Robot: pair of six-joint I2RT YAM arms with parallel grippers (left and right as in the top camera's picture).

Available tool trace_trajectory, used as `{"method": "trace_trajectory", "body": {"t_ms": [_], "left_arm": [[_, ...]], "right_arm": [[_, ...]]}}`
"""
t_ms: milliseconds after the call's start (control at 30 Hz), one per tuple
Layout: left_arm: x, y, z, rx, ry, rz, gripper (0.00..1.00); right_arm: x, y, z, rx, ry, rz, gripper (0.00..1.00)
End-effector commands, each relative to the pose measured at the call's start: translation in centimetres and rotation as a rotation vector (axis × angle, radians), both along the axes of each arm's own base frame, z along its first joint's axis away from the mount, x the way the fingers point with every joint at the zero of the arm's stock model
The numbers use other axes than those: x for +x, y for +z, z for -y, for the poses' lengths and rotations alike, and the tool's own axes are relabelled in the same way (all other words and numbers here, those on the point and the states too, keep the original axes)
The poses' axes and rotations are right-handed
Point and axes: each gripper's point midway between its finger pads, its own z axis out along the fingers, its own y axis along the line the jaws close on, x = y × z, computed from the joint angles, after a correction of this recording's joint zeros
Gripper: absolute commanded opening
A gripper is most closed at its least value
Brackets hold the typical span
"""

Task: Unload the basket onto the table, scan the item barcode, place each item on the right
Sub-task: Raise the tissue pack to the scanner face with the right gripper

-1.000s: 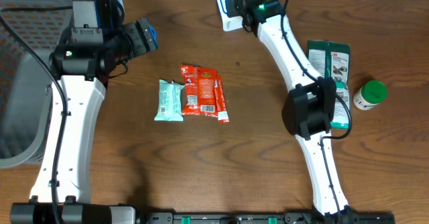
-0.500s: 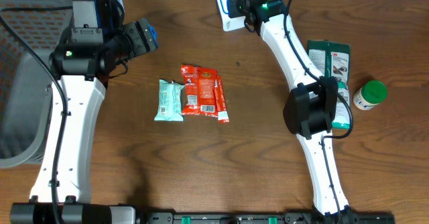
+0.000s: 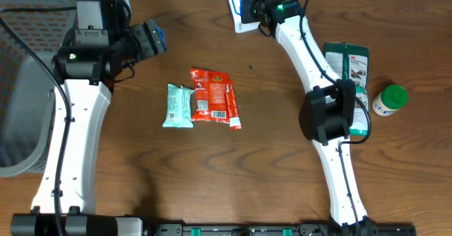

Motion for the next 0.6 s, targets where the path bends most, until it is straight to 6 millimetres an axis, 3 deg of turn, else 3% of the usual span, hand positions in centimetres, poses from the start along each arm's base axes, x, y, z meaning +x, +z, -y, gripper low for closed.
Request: {"method": "trace_trajectory", "body": {"t_ms": [0,133,267,433,567], "left_arm": [[-0.1,0.4,-0.2,0.007,-0.001,0.010,0.88],[-0.1,0.4,-0.2,0.007,-0.001,0.010,0.88],[-0.1,0.4,-0.2,0.007,-0.001,0.010,0.88],[-0.1,0.4,-0.2,0.007,-0.001,0.010,0.88],[-0.1,0.4,-0.2,0.007,-0.001,0.010,0.88]], "right_arm": [[0.3,-1.1,0.6,0.011,-0.016,-0.017,0.01],[0.5,-0.8,0.7,0.013,-0.017,-0.009,0.01],[0.6,0.8,1.0,0.022,-0.021,0.017,0.01],[-0.2,5.9,1.4,0.032,0.002,0.067,0.01],[-3.8,10.8,2.5,0.041,0.020,0.021,0.01]]}}
